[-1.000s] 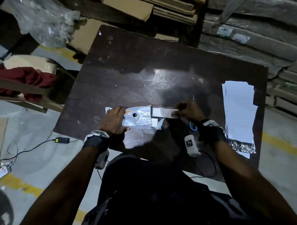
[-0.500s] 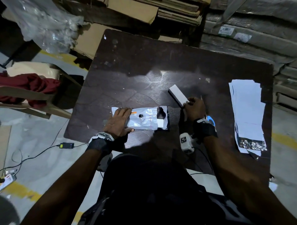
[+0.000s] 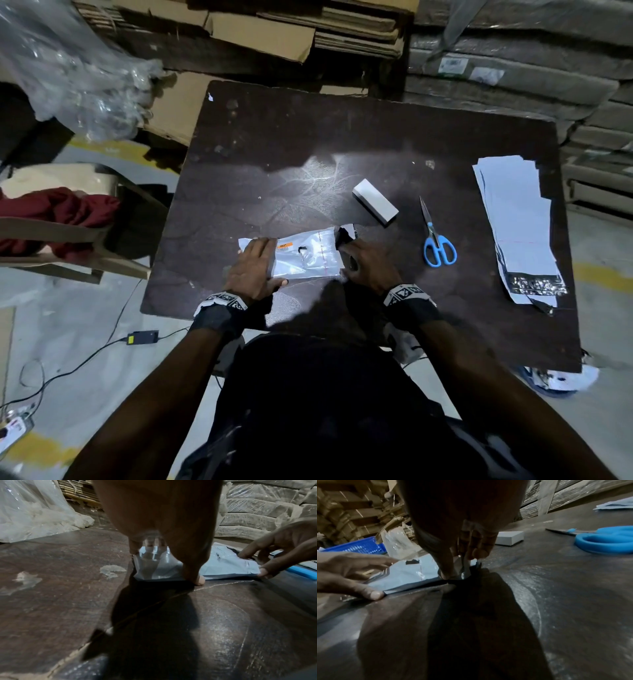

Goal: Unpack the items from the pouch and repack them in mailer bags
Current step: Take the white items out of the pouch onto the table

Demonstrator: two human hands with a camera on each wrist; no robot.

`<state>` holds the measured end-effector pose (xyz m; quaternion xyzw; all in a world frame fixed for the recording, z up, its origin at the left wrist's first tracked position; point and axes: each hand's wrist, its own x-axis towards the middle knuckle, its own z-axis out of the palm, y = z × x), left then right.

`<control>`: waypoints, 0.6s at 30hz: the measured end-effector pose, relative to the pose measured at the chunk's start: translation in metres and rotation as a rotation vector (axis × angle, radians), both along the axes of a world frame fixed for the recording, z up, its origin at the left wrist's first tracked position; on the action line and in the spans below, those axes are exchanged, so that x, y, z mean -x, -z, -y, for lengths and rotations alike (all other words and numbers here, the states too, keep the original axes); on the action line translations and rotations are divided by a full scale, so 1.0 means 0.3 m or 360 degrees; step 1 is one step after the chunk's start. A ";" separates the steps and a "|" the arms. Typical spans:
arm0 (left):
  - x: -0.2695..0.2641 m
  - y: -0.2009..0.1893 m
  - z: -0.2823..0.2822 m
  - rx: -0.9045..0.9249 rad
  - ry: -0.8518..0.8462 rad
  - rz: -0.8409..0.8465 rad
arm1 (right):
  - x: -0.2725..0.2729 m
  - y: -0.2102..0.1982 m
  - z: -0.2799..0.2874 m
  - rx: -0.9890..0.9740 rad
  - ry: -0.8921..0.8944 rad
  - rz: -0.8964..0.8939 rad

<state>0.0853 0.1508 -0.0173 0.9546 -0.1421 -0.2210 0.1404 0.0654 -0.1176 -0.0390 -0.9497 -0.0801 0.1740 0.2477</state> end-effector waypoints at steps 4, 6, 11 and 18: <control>0.002 -0.013 -0.006 0.0109 -0.0098 -0.0041 | 0.019 -0.078 0.048 -0.0062 0.0065 0.0201; 0.002 -0.016 -0.007 0.0145 -0.0138 -0.0061 | 0.033 -0.113 0.105 -0.0115 0.0153 0.0340; 0.002 -0.010 -0.006 0.0162 -0.0208 -0.0080 | 0.021 -0.163 0.207 -0.0234 0.0682 0.0410; 0.021 -0.010 0.001 0.0145 -0.0331 -0.0039 | -0.097 -0.019 0.198 0.0054 0.0878 0.0130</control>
